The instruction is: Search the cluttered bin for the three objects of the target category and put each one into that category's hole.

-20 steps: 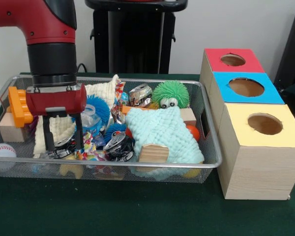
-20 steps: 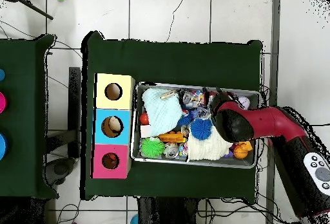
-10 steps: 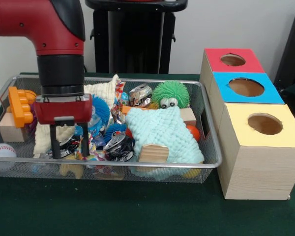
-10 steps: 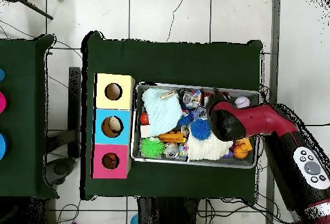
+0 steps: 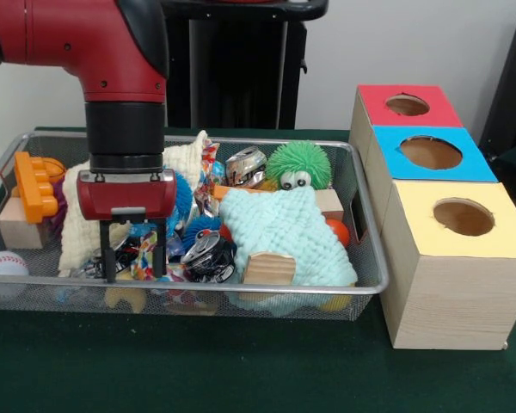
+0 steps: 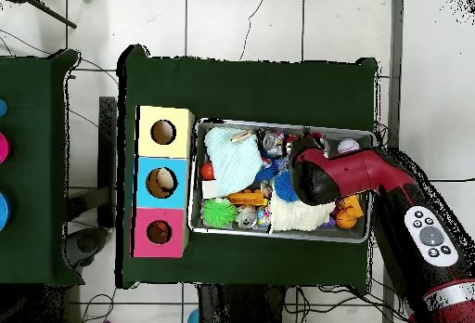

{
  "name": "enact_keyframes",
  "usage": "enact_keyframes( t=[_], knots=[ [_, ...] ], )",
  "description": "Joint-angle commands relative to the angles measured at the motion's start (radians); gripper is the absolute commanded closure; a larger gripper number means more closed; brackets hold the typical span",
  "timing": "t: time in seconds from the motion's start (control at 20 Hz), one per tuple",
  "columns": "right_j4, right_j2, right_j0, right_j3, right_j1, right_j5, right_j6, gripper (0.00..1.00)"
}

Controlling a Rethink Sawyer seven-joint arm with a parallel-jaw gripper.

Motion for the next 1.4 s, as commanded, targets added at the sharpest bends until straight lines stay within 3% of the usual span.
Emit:
enact_keyframes(
  t=[0.05,0.45,0.8,1.4],
  knots=[
    [-0.027,-0.045,-0.001,-0.027,0.060,0.007,-0.047,0.00],
    [0.001,-0.015,-0.050,-0.008,0.060,0.083,-0.158,0.00],
    [0.017,-0.020,-0.065,-0.006,0.048,0.124,-0.195,0.00],
    [0.003,-0.084,-0.023,-0.032,0.090,0.116,-0.091,0.00]
  ],
)
